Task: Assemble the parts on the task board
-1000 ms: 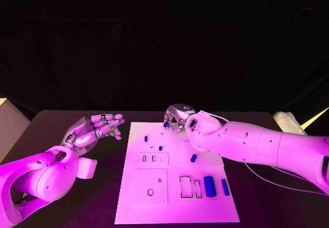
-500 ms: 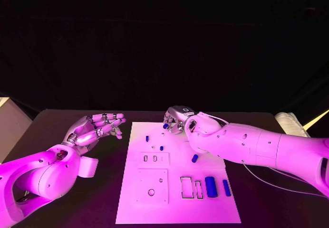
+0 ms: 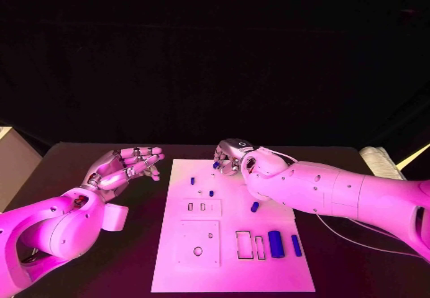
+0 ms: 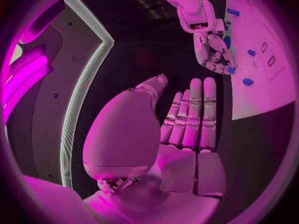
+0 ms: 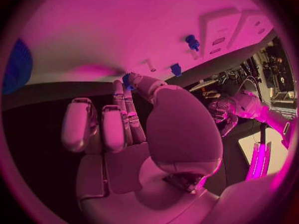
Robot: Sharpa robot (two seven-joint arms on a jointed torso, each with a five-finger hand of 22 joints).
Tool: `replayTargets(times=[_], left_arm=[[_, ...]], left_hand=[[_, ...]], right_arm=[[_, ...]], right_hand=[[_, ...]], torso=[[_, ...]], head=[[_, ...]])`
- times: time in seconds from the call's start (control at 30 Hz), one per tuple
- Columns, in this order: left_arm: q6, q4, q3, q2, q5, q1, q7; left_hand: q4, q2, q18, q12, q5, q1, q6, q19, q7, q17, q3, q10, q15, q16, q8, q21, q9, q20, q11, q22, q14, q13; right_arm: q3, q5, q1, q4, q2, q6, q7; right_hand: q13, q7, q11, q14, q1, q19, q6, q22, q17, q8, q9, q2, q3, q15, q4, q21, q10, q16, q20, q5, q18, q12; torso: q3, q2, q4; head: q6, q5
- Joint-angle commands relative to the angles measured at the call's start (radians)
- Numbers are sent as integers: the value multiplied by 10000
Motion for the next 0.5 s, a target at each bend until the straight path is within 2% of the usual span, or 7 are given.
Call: replayTargets(times=[0.03,0.17,0.2,0.23,0.3,0.37,0.5], left_arm=[[178,10,8,19,9,28,30],[177,7,8,9,9,35,26],[176,5,8,6,9,36,25],[177,4,8,3,9,37,24],[178,0,8,-7,9,38,23],[178,-7,8,-27,9,40,22],[171,-27,7,-66,10,41,20]], left_hand=[[29,-5,127,-51,-31,-124,-28,-74,86,16,39,-93,-4,31,-48,62,-9,-30,2,10,-84,-7],[29,-5,127,-51,-31,-124,-28,-74,86,16,39,-93,-4,31,-48,62,-9,-30,2,10,-84,-7],[29,-5,127,-51,-31,-124,-28,-74,86,16,39,-93,-4,31,-48,62,-9,-30,2,10,-84,-7],[29,-5,127,-51,-31,-124,-28,-74,86,16,39,-93,-4,31,-48,62,-9,-30,2,10,-84,-7],[29,-5,127,-51,-31,-124,-28,-74,86,16,39,-93,-4,31,-48,62,-9,-30,2,10,-84,-7],[29,-5,127,-51,-31,-124,-28,-74,86,16,39,-93,-4,31,-48,62,-9,-30,2,10,-84,-7],[21,5,129,-51,-31,-123,-38,-94,83,16,52,-110,-4,47,-54,84,-11,-26,2,21,-98,-8]], right_arm=[[-5,57,-6,-47,-1,88,183],[-8,77,-5,39,-92,-63,299],[-8,73,-5,89,-143,-114,312],[-9,67,-5,155,-209,-166,322],[-9,53,-3,361,-423,-260,321],[-7,42,6,709,-813,-390,295],[19,123,77,1346,-1615,-593,220]], right_hand=[[-107,132,137,39,-25,-415,-393,-820,-513,-267,-129,-284,-70,137,-6,-661,-543,-297,107,-71,130,-122],[-216,144,233,-362,148,-1148,-993,-2332,-1637,-645,-206,-324,-1091,220,-15,-1995,-1668,-1013,223,139,426,-59],[-173,-64,261,-521,555,-1335,-1121,-2859,-2058,-748,-204,-33,-2343,278,148,-2543,-2114,-1287,262,170,514,151],[-172,-99,306,-531,697,-1325,-1142,-2902,-2110,-771,-205,40,-2521,259,196,-2600,-2176,-1311,246,200,538,218],[-155,-23,333,-659,1449,-1397,-1292,-3314,-2434,-906,-205,193,-3865,311,816,-3083,-2584,-1466,278,251,600,626],[-158,-126,324,-660,1552,-1378,-1389,-3323,-2452,-966,-220,134,-3987,296,931,-3108,-2639,-1465,294,265,578,693],[-127,-78,240,-550,1926,-1151,-1349,-3057,-2322,-972,-189,135,-4114,229,1325,-2947,-2483,-1334,239,282,527,1122]], torso=[[-8,-1,-8],[-9,-6,-24],[-9,-6,-24],[-9,-8,-22],[-8,-9,-13],[-2,-10,-29],[15,-21,-96]], head=[[-15,23],[-21,46],[-21,46],[-20,41],[-28,37],[-10,55],[36,62]])
